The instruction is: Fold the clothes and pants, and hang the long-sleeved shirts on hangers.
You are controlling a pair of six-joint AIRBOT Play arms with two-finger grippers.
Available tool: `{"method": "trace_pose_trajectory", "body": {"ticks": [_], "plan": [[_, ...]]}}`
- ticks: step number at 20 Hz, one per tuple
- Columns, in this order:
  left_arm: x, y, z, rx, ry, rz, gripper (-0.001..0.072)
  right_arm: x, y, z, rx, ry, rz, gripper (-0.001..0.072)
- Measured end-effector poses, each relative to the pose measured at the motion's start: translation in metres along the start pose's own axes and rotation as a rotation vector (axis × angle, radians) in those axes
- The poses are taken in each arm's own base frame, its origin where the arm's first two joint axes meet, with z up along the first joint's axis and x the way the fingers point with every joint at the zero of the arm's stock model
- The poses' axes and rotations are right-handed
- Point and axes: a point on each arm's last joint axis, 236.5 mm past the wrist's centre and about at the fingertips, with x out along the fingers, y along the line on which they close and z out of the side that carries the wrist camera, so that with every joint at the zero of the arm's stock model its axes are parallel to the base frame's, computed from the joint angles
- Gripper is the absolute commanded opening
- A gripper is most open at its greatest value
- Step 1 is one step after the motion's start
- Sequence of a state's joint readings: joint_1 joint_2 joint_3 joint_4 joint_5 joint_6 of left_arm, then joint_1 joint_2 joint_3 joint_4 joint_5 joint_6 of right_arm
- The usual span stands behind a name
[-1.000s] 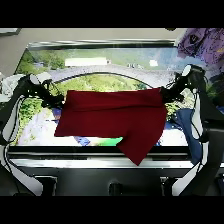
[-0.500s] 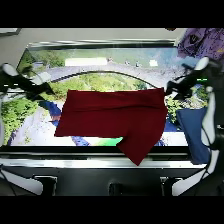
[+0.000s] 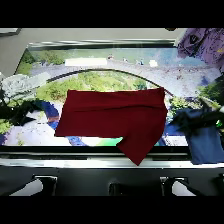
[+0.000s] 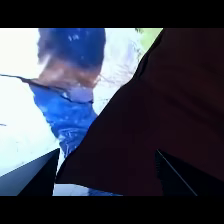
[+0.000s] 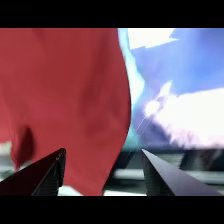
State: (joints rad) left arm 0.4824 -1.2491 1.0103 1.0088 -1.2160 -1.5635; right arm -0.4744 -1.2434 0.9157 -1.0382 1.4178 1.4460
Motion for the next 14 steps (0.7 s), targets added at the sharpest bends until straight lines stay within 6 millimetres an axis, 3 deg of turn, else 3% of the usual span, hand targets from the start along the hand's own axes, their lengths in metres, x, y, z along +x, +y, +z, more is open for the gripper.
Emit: {"method": "trace_pose_trajectory", "body": {"ticks": [4,7,13,14], "plan": [[0.012,0.008,-0.026,-0.063,0.019,-0.042,0.0684,0.047,-0.003,-0.066,0.046,0.048,0.062,0.0542],[0.015,0.009,-0.032,-0.082,0.025,-0.055,0.0682,0.078,0.005,-0.094,0.049,0.072,0.099,0.0541],[0.017,0.010,-0.036,-0.094,0.029,-0.062,0.0682,0.114,0.025,-0.107,0.042,0.039,0.089,0.0510],[0.017,0.010,-0.036,-0.095,0.029,-0.062,0.0682,0.118,0.026,-0.107,0.049,0.039,0.086,0.0367]]}}
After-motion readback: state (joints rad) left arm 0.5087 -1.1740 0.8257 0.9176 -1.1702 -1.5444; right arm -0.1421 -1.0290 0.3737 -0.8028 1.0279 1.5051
